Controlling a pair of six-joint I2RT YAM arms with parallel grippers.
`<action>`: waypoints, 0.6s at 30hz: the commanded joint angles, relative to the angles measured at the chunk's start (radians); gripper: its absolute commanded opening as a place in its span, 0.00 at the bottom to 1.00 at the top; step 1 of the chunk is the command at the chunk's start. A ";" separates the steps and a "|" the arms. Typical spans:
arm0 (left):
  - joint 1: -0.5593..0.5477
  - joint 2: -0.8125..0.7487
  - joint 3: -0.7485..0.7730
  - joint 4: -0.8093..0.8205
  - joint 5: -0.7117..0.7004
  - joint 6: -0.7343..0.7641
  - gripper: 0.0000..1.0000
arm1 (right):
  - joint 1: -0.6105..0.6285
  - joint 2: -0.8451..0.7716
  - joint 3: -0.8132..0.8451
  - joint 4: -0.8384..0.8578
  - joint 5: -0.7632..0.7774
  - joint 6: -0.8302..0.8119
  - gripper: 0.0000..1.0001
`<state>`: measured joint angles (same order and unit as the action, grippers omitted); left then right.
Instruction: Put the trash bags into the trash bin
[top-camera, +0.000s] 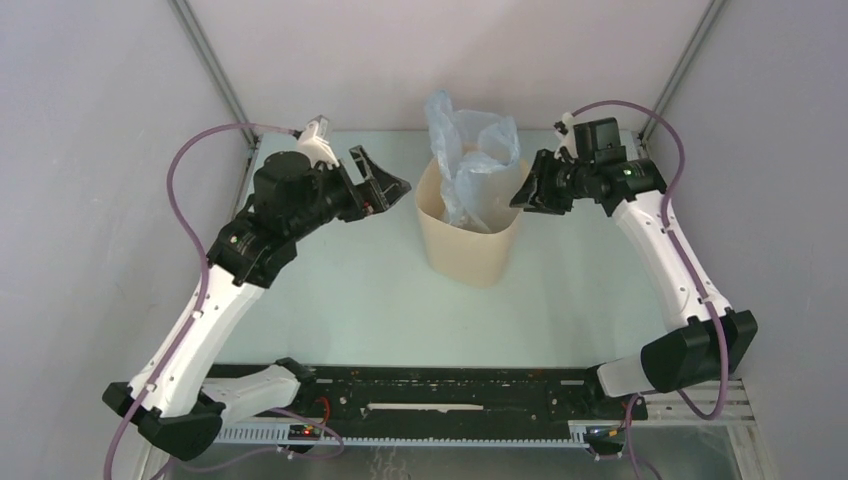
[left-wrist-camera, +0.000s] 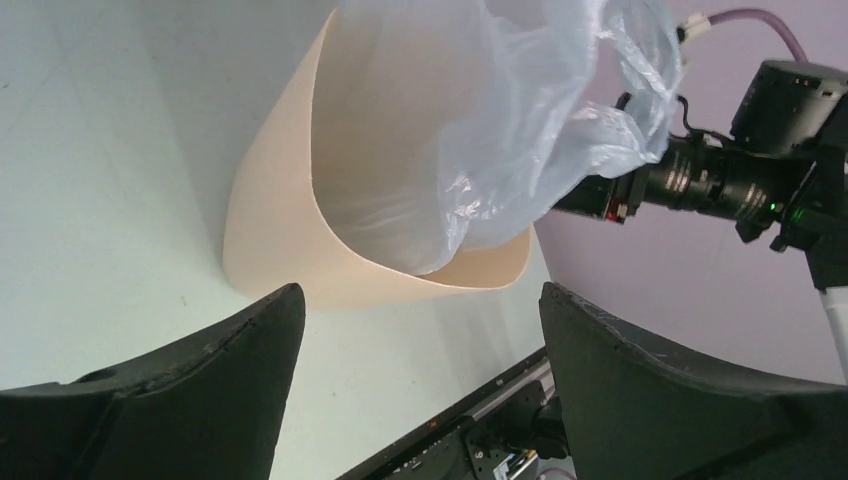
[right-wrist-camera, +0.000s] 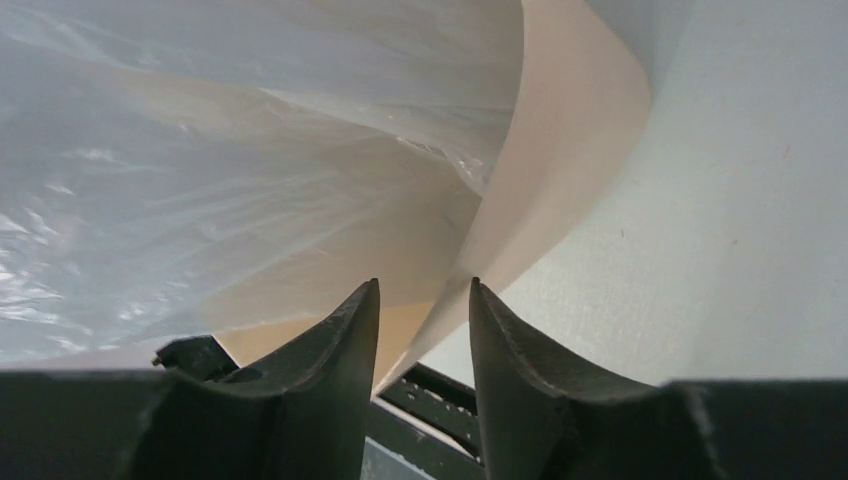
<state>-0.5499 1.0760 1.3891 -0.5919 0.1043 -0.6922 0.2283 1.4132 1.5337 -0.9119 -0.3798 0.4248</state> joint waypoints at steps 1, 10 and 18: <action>0.042 -0.012 0.061 -0.092 -0.062 -0.066 0.92 | 0.072 0.021 0.018 -0.060 0.004 -0.072 0.43; 0.091 -0.037 0.227 -0.221 -0.041 -0.162 0.93 | 0.167 0.018 0.026 -0.093 -0.064 -0.144 0.24; 0.089 -0.041 0.279 -0.247 -0.041 -0.238 0.95 | 0.186 0.087 0.091 -0.096 -0.102 -0.161 0.16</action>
<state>-0.4641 1.0248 1.6039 -0.8055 0.0624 -0.8669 0.4061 1.4536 1.5612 -0.9478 -0.4519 0.2852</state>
